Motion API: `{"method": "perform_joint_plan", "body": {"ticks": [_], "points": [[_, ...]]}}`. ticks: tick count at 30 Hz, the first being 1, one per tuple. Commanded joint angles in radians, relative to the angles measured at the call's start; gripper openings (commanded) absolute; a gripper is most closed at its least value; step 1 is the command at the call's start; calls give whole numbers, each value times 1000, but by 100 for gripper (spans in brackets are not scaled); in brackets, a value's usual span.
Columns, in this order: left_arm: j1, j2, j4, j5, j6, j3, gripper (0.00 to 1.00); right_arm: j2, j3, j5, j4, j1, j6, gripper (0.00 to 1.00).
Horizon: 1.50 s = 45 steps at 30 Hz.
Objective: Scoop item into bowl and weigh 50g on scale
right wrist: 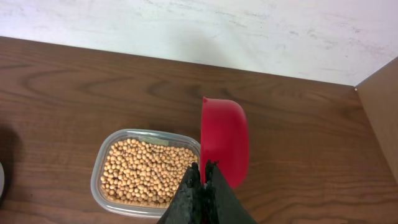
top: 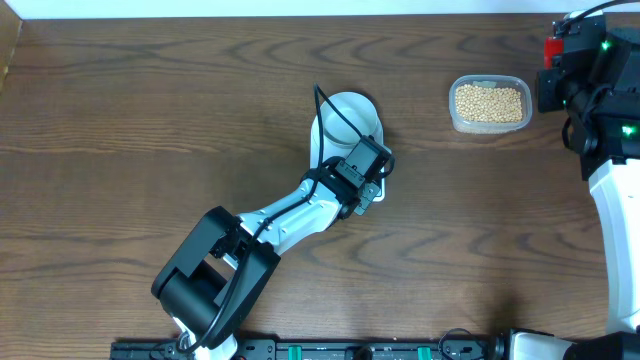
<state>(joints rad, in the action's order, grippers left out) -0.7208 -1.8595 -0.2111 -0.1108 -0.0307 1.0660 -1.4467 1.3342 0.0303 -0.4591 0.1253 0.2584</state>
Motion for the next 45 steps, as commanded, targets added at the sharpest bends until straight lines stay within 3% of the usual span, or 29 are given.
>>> {"method": "perform_joint_plan", "body": {"ticks": [1, 45], "points": [[14, -32, -3, -20, -10, -17, 8, -5, 19, 6, -2, 5, 11, 1], [20, -63, 5, -20, -10, -17, 7, -5, 19, 6, -1, 5, 11, 1]]}}
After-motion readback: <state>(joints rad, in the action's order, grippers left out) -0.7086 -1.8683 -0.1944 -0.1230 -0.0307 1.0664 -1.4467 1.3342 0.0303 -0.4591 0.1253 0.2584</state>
